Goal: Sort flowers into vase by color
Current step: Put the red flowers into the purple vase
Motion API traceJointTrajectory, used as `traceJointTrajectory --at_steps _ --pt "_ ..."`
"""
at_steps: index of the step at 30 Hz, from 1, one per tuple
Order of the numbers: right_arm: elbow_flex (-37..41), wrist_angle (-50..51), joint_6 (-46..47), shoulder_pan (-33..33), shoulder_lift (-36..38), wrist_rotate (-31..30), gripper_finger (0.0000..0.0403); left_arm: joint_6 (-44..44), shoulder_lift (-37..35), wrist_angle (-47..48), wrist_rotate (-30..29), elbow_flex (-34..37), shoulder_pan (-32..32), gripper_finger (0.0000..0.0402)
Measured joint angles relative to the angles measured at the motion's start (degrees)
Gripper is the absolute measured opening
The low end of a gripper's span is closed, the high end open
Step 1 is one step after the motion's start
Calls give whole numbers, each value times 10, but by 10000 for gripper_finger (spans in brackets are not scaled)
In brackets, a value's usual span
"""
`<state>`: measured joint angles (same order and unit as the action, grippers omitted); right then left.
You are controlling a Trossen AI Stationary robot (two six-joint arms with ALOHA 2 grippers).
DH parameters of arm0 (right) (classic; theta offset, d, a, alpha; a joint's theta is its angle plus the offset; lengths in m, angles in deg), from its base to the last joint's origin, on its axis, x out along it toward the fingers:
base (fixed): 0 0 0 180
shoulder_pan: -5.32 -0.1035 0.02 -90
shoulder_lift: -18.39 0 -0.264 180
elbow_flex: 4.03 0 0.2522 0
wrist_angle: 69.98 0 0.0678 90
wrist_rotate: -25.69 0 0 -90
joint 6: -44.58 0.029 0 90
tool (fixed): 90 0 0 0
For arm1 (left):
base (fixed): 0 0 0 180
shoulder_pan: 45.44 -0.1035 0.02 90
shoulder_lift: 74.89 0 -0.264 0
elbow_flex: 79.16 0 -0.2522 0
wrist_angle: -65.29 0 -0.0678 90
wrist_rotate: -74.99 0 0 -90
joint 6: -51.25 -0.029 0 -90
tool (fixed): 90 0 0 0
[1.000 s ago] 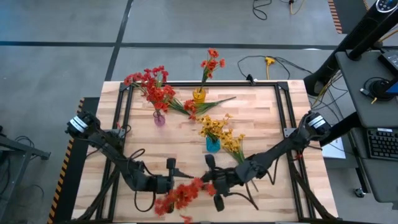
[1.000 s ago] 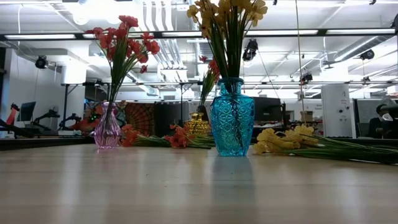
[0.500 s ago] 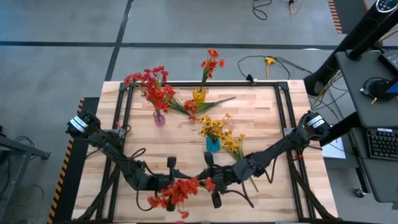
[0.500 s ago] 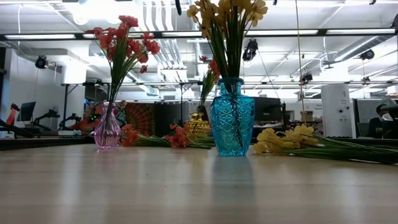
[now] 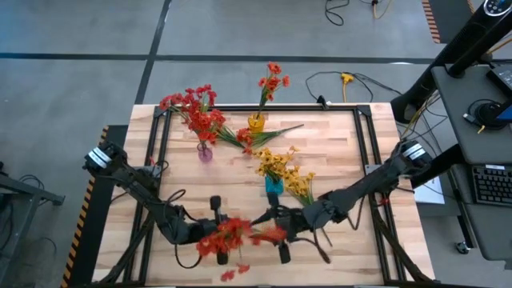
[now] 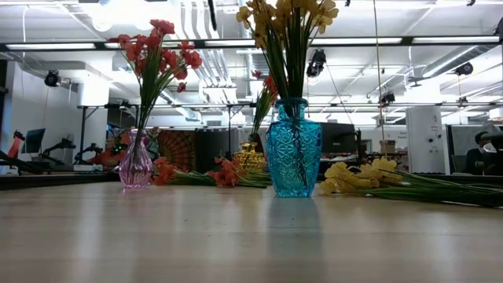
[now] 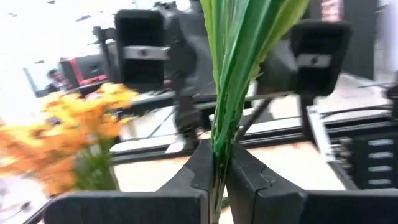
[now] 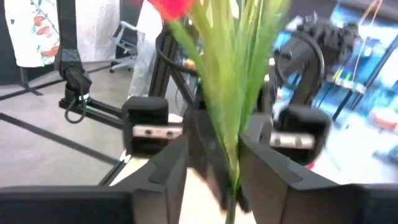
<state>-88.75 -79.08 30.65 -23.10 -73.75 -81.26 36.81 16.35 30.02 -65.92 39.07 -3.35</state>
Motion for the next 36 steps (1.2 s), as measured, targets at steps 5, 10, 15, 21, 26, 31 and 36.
traceJointTrajectory --at_steps 5,10,15,21,26,31,36 --pt "0 126 58 0 68 3 172 27 -54 82 -77 2 7 4" --pt "0 232 98 0 128 3 187 78 -136 187 -144 22 7 2" --pt "7 274 110 0 160 2 184 133 -235 222 -220 94 2 2" --pt "19 274 89 1 163 -7 184 179 -374 219 -308 218 -23 2" --pt "27 276 79 3 159 -53 184 169 -465 217 -317 288 -80 1" --pt "27 273 75 10 159 -89 183 165 -519 216 -308 328 -140 1" --pt "28 272 75 16 159 -91 183 163 -535 217 -305 348 -185 1"
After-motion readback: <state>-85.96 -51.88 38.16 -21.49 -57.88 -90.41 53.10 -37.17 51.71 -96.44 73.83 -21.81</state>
